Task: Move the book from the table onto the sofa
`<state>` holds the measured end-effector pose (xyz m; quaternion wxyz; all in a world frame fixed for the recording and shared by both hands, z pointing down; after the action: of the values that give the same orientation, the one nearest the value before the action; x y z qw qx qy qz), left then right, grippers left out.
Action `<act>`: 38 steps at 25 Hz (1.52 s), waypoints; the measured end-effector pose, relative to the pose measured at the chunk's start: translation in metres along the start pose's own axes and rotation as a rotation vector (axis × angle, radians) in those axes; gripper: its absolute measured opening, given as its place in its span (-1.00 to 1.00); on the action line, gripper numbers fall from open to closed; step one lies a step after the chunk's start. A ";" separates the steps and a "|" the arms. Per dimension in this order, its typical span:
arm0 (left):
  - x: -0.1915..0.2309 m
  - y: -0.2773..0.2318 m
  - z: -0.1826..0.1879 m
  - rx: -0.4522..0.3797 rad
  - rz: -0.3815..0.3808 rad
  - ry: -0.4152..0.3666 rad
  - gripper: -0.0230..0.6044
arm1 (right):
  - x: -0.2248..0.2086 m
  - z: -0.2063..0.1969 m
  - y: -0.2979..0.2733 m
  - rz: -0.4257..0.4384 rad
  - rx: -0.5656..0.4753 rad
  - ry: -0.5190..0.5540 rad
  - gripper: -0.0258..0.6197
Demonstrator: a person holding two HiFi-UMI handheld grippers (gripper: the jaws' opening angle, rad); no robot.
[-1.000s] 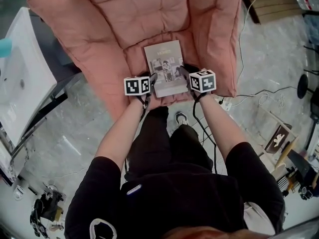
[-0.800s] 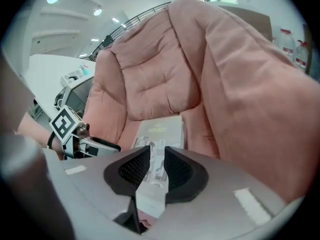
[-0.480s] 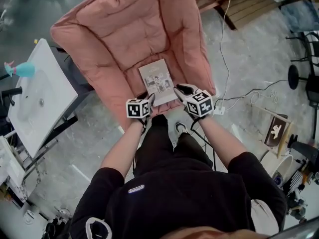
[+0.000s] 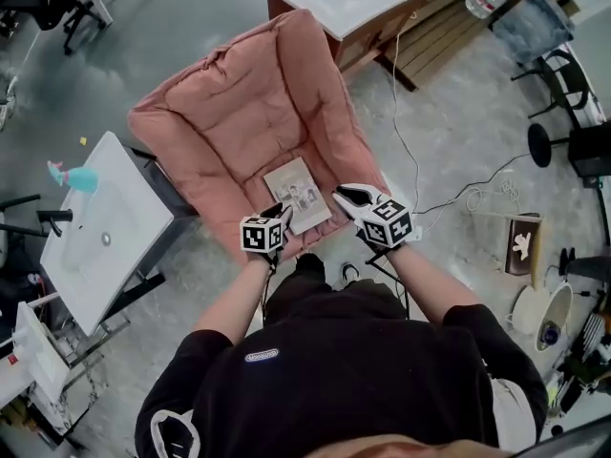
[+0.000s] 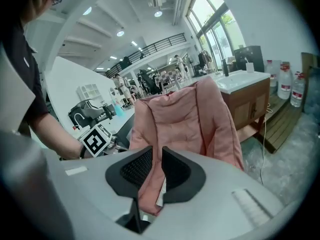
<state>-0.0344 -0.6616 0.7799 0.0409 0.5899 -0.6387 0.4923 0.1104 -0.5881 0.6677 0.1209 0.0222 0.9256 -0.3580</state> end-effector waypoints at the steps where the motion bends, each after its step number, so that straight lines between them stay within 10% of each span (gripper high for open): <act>1: -0.006 0.004 0.007 -0.014 -0.002 -0.005 -0.56 | 0.001 0.007 0.009 -0.006 -0.021 0.000 -0.65; 21: -0.156 0.032 0.067 -0.167 -0.017 -0.262 -0.61 | 0.002 0.046 0.203 -0.023 -0.409 -0.060 -0.73; 38: -0.377 0.039 0.117 -0.298 -0.283 -0.569 -0.76 | -0.044 0.014 0.416 -0.221 -0.742 -0.156 -0.83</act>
<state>0.1101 -0.4787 0.4586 0.0146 0.7736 -0.6013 0.1992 0.2097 -0.2863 0.3946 0.1515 -0.1503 0.9769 -0.0108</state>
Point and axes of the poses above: the fingertips, and each gripper's own axes: y backward along the fingers, x to its left, z out of its top, the point moved 3 cm from there along y, backward along the fingers, and after that the axes turned 13 degrees about -z, right-handed, at the moved point
